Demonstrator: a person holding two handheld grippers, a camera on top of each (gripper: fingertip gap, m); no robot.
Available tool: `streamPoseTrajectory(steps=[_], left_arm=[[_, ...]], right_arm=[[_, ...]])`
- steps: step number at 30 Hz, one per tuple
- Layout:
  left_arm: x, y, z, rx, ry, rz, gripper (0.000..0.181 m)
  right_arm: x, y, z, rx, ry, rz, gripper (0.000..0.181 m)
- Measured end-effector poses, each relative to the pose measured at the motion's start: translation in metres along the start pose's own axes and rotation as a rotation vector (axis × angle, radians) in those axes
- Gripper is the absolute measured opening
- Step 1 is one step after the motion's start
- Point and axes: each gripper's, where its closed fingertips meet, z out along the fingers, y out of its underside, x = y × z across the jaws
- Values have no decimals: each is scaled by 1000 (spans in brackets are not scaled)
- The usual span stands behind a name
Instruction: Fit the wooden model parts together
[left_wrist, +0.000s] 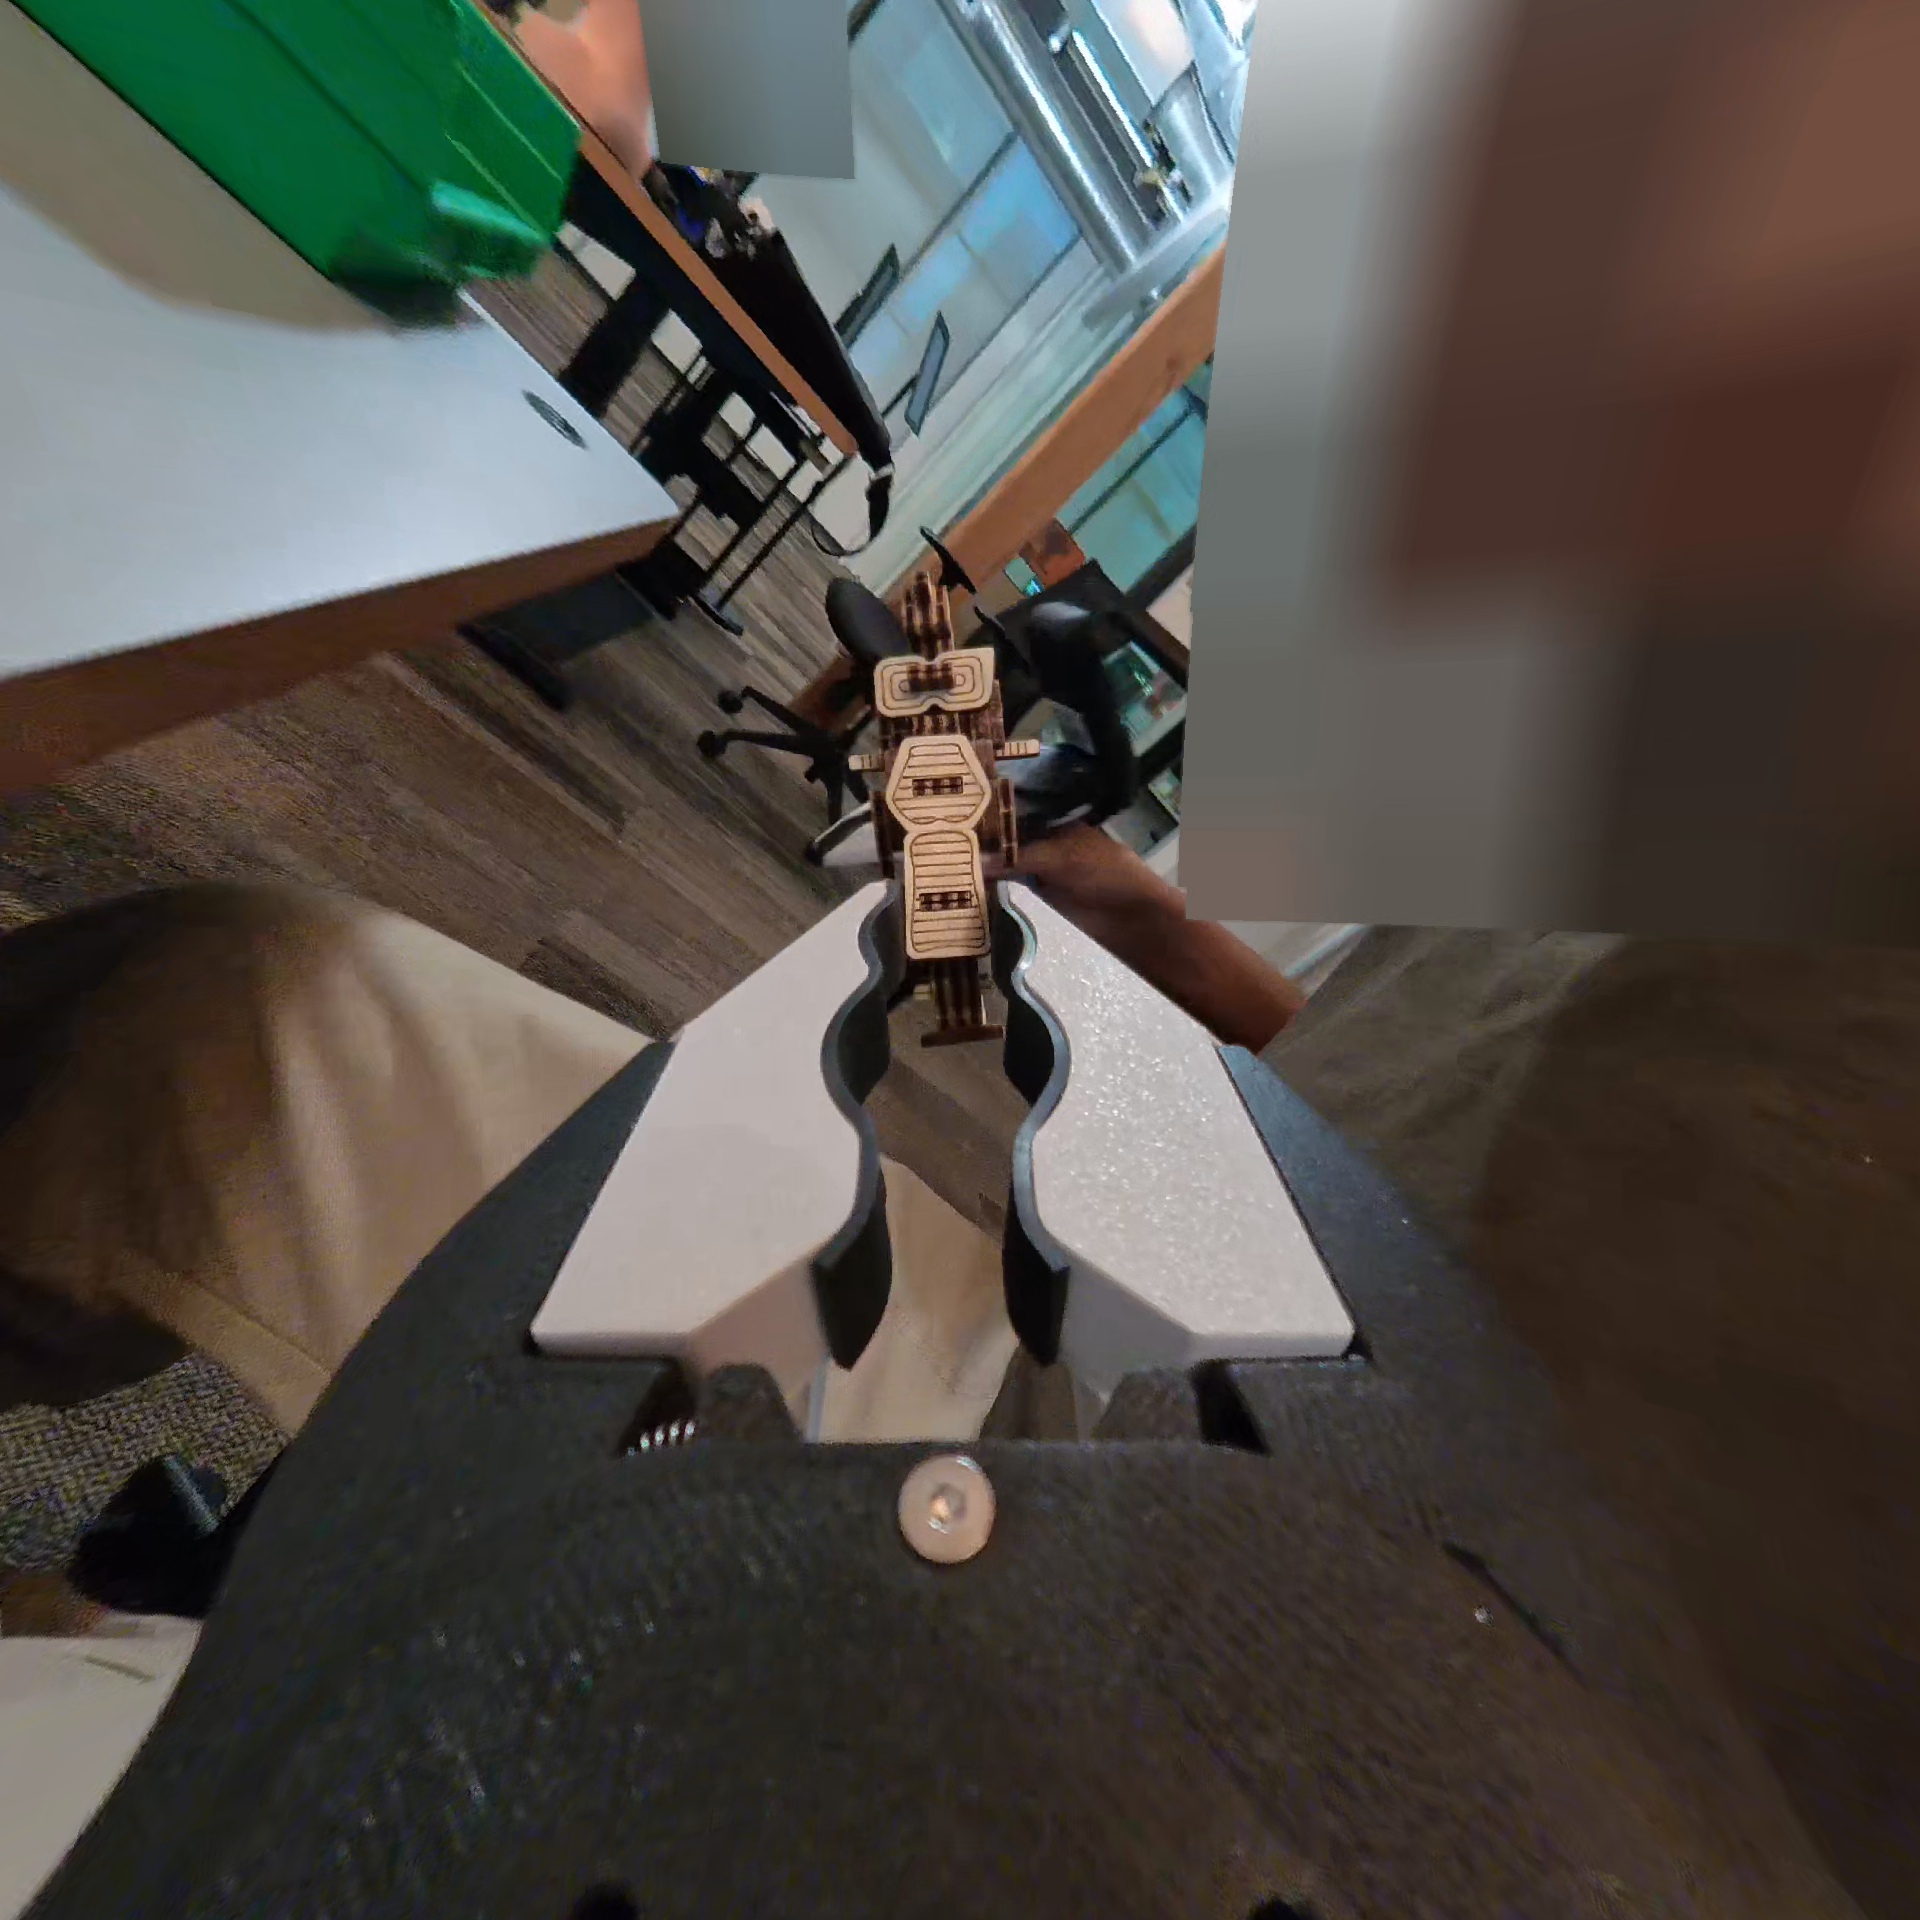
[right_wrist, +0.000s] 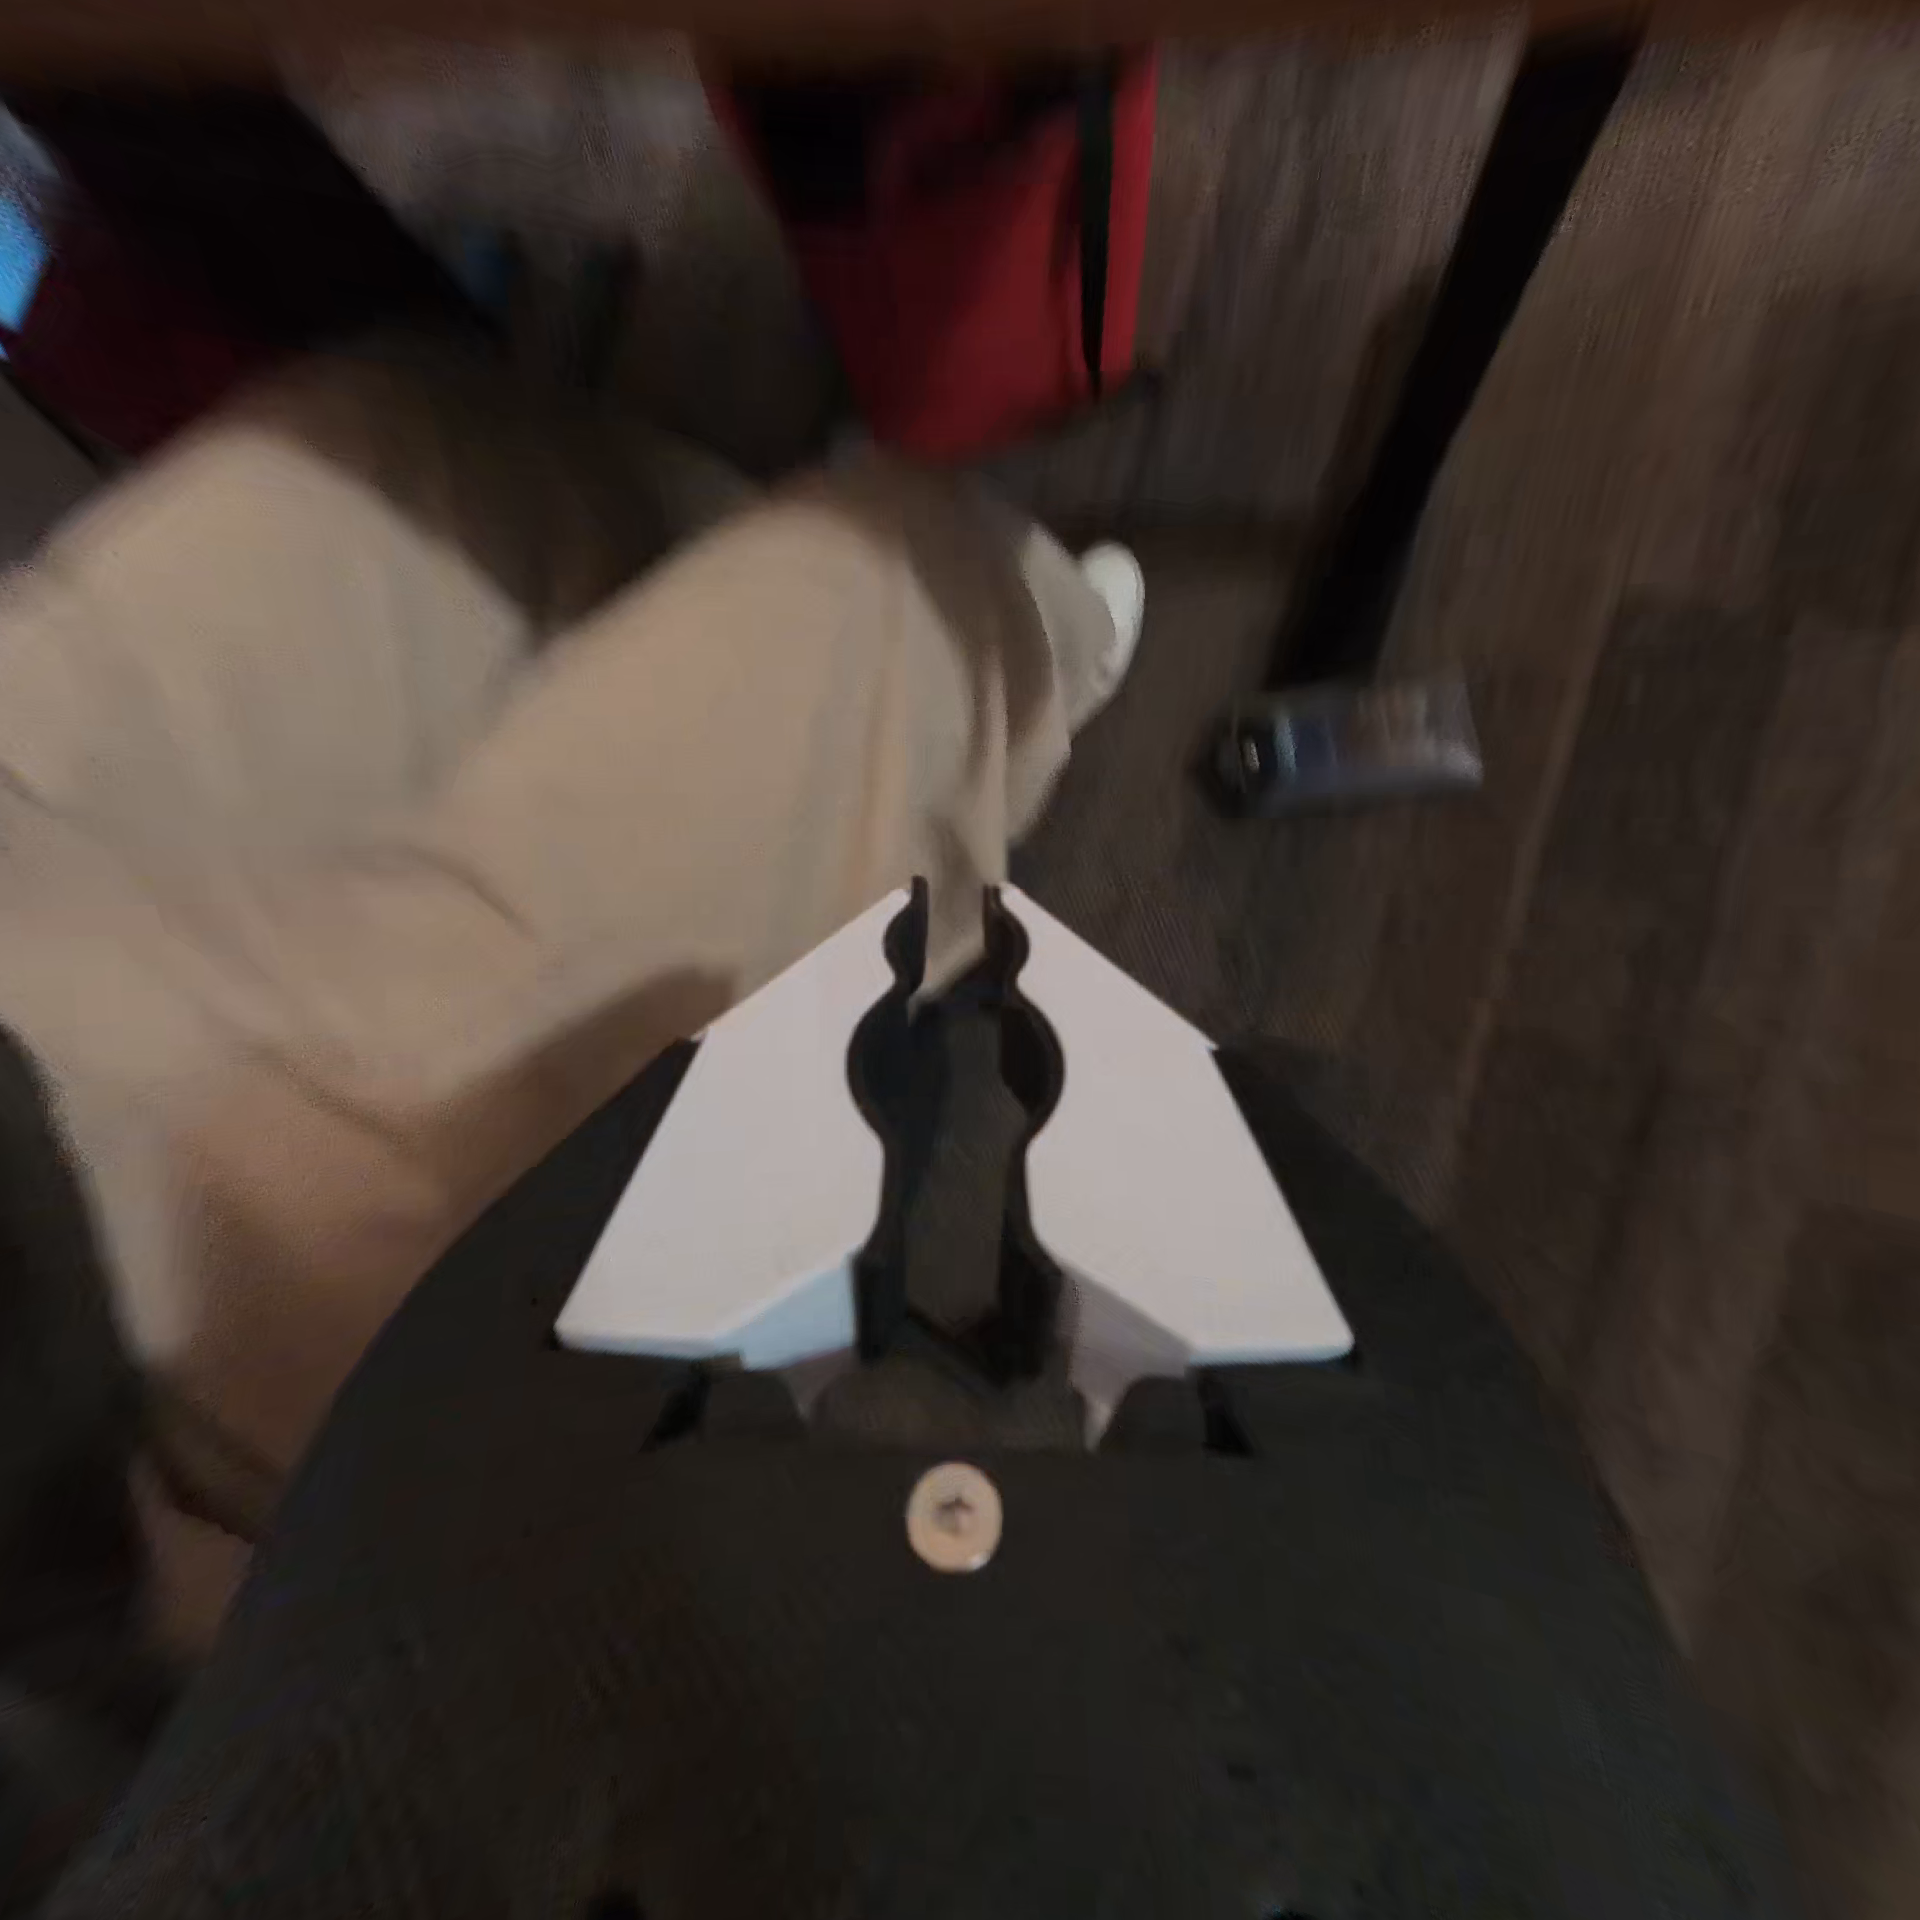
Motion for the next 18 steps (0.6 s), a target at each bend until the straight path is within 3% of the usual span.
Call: streamPoseTrajectory(steps=[2, 4, 10, 13, 15, 18], left_arm=[[4, 10, 9, -27, 8, 1, 12], [5, 18, 18, -43, 18, -21, 12], [-25, 37, 60, -100, -70, -18, 12], [-56, 55, 92, -205, -167, 33, 12], [-72, 71, 115, -280, -197, 39, 12], [-85, 84, 151, -332, -168, -43, 12]], right_arm=[[26, 39, 21, -97, 43, -78, 7], [74, 82, 59, -120, 135, -160, 5], [200, 287, 208, -434, 208, -93, 2], [221, 363, 262, -559, 166, 103, 10], [224, 393, 294, -563, 127, 251, 13], [245, 440, 327, -590, 196, 356, 14]])
